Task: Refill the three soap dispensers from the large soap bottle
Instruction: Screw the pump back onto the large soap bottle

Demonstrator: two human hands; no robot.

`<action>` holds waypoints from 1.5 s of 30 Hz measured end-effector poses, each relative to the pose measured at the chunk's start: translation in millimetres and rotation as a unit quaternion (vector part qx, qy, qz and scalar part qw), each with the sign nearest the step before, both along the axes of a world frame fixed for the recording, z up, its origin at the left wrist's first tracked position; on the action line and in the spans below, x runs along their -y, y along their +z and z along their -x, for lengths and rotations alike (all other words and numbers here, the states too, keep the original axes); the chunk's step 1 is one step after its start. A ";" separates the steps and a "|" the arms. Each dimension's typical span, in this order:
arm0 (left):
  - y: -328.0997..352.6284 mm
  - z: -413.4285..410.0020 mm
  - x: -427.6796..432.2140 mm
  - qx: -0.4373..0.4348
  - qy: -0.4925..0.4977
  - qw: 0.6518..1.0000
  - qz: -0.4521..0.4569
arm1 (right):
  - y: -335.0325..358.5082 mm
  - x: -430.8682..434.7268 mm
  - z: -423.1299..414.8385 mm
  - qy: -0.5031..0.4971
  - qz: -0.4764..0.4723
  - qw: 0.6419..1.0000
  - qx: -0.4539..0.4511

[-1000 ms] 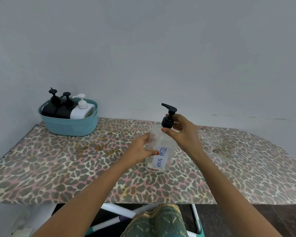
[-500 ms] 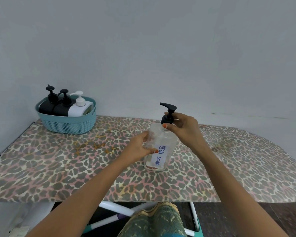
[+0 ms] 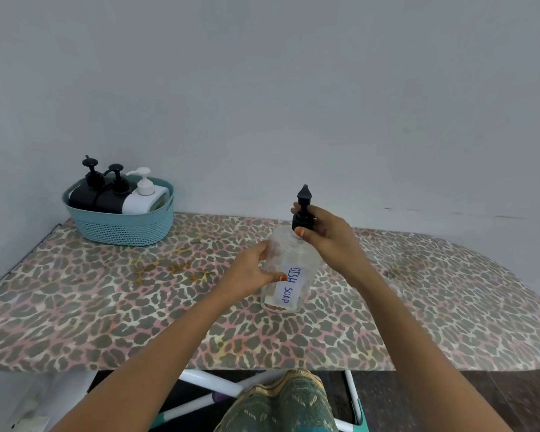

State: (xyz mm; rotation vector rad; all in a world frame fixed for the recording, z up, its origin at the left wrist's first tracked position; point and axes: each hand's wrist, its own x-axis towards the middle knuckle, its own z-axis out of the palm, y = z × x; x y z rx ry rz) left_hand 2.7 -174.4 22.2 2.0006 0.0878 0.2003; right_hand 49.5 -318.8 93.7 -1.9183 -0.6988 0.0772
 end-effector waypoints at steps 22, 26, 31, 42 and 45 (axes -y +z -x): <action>-3.7 -2.7 -2.1 0.001 0.012 1.000 -0.018 | -11.3 -9.9 1.1 -0.025 -0.018 0.999 0.031; -3.5 -2.4 -2.2 0.001 0.007 1.000 -0.004 | -7.1 4.9 -0.8 0.033 -0.038 0.998 -0.039; -2.9 -1.5 -2.2 -0.001 0.011 1.000 -0.007 | -3.8 -5.0 -9.0 -0.050 -0.031 0.998 0.011; -1.2 -2.3 -1.0 0.001 0.009 1.000 -0.006 | -1.4 -2.4 -0.7 0.016 -0.007 0.999 -0.036; -0.4 -1.6 -0.4 -0.002 0.005 1.000 -0.006 | -0.2 7.4 -2.3 0.044 -0.033 0.996 -0.065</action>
